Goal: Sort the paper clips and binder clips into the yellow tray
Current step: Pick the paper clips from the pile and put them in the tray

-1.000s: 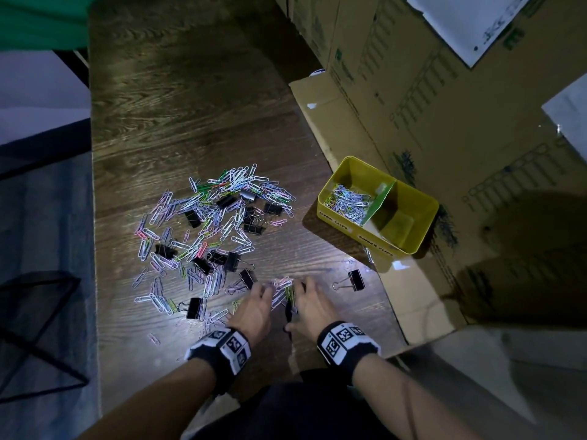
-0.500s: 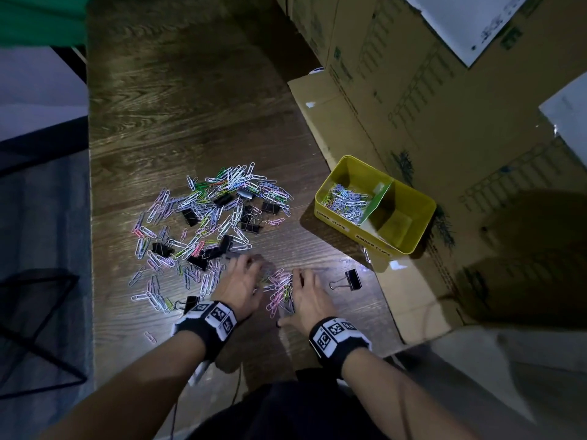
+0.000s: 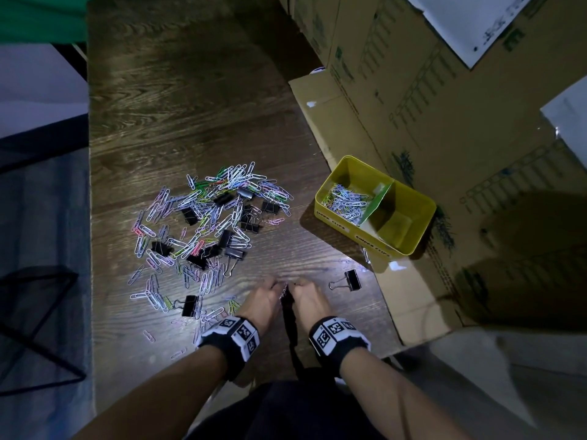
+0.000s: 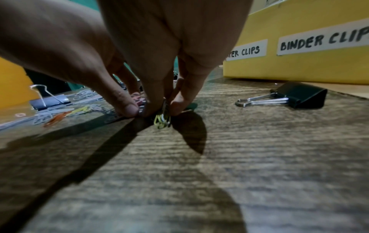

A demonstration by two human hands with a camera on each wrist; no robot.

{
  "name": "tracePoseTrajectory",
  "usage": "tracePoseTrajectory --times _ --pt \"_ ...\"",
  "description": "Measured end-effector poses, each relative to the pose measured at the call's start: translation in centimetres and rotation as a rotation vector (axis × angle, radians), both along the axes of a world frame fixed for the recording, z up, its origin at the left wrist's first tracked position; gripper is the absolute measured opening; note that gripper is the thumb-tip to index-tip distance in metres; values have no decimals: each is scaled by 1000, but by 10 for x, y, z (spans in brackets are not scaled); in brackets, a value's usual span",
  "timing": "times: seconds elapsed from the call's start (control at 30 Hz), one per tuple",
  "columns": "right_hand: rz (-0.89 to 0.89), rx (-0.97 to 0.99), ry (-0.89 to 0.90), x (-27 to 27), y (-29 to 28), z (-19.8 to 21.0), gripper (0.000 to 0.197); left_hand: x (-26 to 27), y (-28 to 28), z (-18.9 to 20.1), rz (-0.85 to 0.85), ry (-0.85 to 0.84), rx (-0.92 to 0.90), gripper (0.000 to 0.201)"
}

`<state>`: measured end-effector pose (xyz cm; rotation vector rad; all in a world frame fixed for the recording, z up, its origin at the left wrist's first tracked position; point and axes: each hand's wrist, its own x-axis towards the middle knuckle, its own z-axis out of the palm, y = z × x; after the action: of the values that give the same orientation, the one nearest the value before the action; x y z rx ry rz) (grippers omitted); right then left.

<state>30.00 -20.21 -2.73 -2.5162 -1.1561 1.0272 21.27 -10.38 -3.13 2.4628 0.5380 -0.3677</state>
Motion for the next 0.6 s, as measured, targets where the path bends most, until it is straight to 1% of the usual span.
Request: tracePoseTrajectory --times 0.1,0.2,0.3,0.37,0.43,0.5,0.6 --pt "5 -17 14 1 0 0 27 -1 5 2 53 -43 -31 38" --pt "48 -54 34 1 -1 4 26 2 10 5 103 -9 -32 37" --pt "116 -85 16 4 3 4 28 5 16 5 146 -1 -28 38" --pt "119 -101 33 7 5 5 29 8 20 7 173 4 -42 32" --pt "72 -81 52 11 5 5 25 10 24 9 201 9 -86 26" --pt "-19 -56 80 17 1 5 21 12 28 10 264 20 -165 24" --pt "-187 14 201 27 -7 1 27 14 35 12 415 94 -302 21"
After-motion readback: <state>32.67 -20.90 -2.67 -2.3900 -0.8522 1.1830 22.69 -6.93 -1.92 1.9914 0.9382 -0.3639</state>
